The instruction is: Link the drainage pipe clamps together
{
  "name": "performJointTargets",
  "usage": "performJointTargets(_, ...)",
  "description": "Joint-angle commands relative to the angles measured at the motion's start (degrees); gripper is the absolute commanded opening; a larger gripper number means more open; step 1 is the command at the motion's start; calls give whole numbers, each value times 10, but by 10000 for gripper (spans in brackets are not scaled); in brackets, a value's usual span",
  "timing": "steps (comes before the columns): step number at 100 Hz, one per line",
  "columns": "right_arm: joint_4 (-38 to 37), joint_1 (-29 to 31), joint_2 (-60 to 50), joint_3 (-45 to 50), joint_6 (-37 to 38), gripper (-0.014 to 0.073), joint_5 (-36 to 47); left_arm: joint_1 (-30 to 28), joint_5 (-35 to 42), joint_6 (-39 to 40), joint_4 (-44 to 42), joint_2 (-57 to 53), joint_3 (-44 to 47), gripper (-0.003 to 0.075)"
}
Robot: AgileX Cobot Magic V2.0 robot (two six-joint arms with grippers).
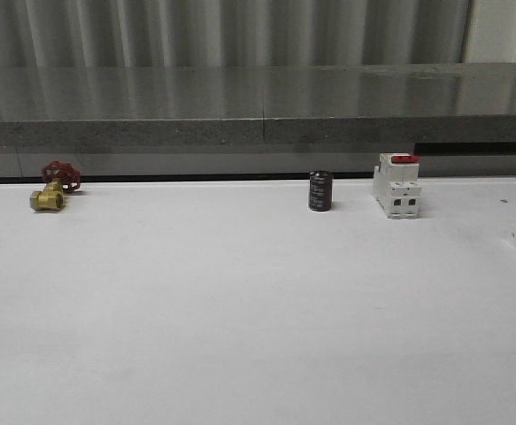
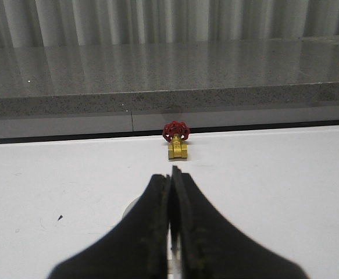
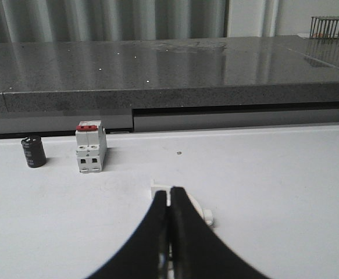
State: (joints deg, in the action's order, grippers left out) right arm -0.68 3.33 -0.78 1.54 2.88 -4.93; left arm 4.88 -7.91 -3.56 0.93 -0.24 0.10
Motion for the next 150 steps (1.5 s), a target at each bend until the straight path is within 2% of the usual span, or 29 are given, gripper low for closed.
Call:
performJointTargets(1, 2, 3, -9, -9, -6, -65, 49, 2, 49, 1, 0, -17, 25, -21)
performJointTargets(37, 2, 3, -9, -9, -6, -65, 49, 2, 49, 1, 0, -17, 25, -21)
performJointTargets(52, 2, 3, -9, -9, -6, -65, 49, 2, 90, 1, 0, -17, 24, -21)
performJointTargets(63, 2, 3, -9, -9, -6, -65, 49, 2, 79, 1, 0, -16, 4, -21)
performJointTargets(95, 2, 3, -9, -9, -6, -65, 49, 4, -104, 1, 7, 22, -140, -21)
performJointTargets(122, 2, 3, -9, -9, -6, -65, 49, 4, -229, 1, -2, 140, -256, -13)
performJointTargets(132, 2, 3, -9, -9, -6, -65, 49, 4, -244, 1, -3, 193, -284, 73)
performJointTargets(139, 2, 3, -9, -9, -6, -65, 49, 4, -240, 1, -3, 230, -299, 193)
performJointTargets(150, 2, 3, -9, -9, -6, -65, 49, 4, -233, 1, -3, 290, -320, 424)
